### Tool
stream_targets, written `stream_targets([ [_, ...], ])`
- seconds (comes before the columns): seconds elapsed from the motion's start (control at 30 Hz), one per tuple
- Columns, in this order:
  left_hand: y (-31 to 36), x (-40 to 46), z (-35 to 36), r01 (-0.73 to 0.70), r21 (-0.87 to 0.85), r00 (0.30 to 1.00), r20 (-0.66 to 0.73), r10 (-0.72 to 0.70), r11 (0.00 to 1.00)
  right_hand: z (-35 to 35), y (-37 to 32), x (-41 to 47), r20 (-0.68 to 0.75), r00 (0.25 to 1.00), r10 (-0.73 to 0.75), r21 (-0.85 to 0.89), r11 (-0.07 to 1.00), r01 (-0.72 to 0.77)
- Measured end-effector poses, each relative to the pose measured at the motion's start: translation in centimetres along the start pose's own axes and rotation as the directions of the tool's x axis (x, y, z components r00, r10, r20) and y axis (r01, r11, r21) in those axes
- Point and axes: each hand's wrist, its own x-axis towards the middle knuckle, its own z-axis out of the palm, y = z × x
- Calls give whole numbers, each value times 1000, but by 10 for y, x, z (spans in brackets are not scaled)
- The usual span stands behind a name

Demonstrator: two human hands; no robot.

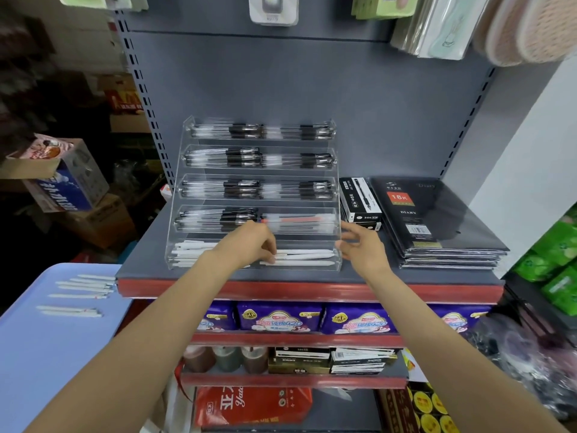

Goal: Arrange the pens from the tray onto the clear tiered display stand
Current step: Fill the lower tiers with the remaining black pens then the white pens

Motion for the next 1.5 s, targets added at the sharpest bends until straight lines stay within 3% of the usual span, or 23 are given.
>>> stream_targets([
  [0.1, 1, -4, 3, 13, -18, 999, -45, -14, 1000, 4, -6, -8, -55, 996, -70, -120, 991, 63],
  [0.23, -1, -20, 4, 13, -127, 974, -224, -42, 992, 21, -22, -27, -154, 942, -299, -284, 926, 248],
  [0.43, -37, -68, -7, -18, -300, 885, -449, -125, 954, 83, -74, -46, 108, 939, -328, -158, 926, 342],
  [0.6, -125, -136, -19, 50, -370, 727, -623, -288, 928, 187, -112, -68, 268, 889, -370, -84, 911, 405],
  [0.77, -256, -205, -14, 202, -500, 675, -552, -490, 842, 327, -150, -96, 468, 807, -361, -35, 905, 425],
  [0.93, -373, -245, 12, 444, -486, 674, -373, -638, 753, 461, -145, -96, 574, 792, -207, -181, 911, 370],
  [1.03, -418, -252, 24, 461, -390, 763, -285, -581, 797, 510, -119, -83, 594, 803, -52, -378, 863, 335],
  [1.13, -447, -245, 34, 447, -168, 874, -126, -469, 879, 534, -99, -73, 593, 804, 54, -544, 762, 350],
  [1.3, -476, -238, 59, 366, 37, 928, 58, -367, 930, 551, -89, -63, 573, 816, 79, -659, 636, 401],
  [1.43, -480, -235, 68, 383, -39, 924, 8, -383, 923, 557, -92, -61, 549, 832, 84, -722, 550, 421],
  [1.5, -478, -234, 70, 398, -222, 906, -58, -419, 890, 560, -94, -60, 575, 806, 143, -724, 548, 419],
])
